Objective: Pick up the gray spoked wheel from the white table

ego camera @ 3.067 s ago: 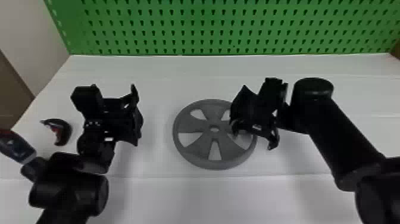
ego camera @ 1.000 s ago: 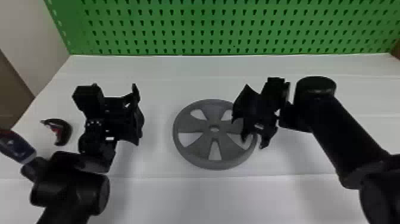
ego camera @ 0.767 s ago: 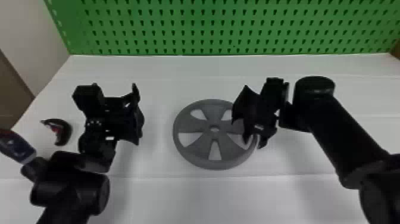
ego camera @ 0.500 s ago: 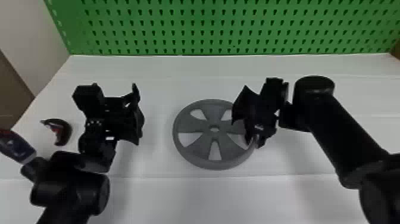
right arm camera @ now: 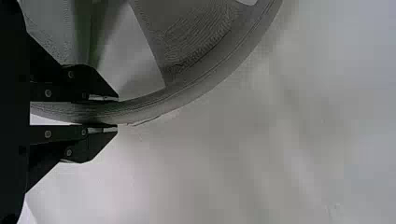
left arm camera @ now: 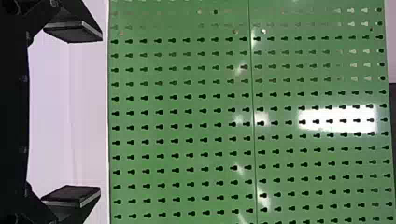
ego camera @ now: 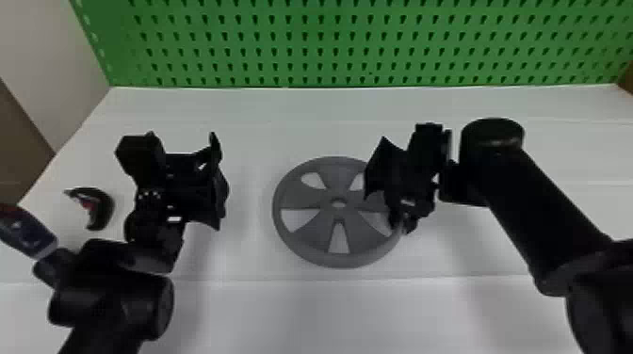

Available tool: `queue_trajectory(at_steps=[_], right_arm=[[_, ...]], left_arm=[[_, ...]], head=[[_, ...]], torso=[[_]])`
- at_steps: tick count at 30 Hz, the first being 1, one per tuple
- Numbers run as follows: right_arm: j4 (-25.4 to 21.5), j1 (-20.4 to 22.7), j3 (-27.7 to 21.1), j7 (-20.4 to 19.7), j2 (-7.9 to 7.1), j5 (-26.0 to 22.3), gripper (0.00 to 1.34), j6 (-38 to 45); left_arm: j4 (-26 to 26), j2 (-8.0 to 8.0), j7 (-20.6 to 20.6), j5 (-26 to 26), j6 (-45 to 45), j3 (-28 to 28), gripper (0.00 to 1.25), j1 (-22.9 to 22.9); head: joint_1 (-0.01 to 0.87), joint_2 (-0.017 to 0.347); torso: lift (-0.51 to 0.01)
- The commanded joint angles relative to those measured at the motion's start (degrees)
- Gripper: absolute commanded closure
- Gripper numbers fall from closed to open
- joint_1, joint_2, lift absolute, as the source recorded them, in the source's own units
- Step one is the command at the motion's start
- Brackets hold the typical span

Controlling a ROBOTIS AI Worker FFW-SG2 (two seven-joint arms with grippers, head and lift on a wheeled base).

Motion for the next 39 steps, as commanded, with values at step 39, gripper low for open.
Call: queue_trajectory(at_steps=[39], right_arm=[[-2.4,-3.3,-7.3,-4.9,-1.76,-3.9,1.02,7.5]], left_arm=[[0.0,0.0,0.0,-0.1,0.0,0.3,0.13,0.2]], head=[[0.806,0.044]], torso=[[-0.098]])
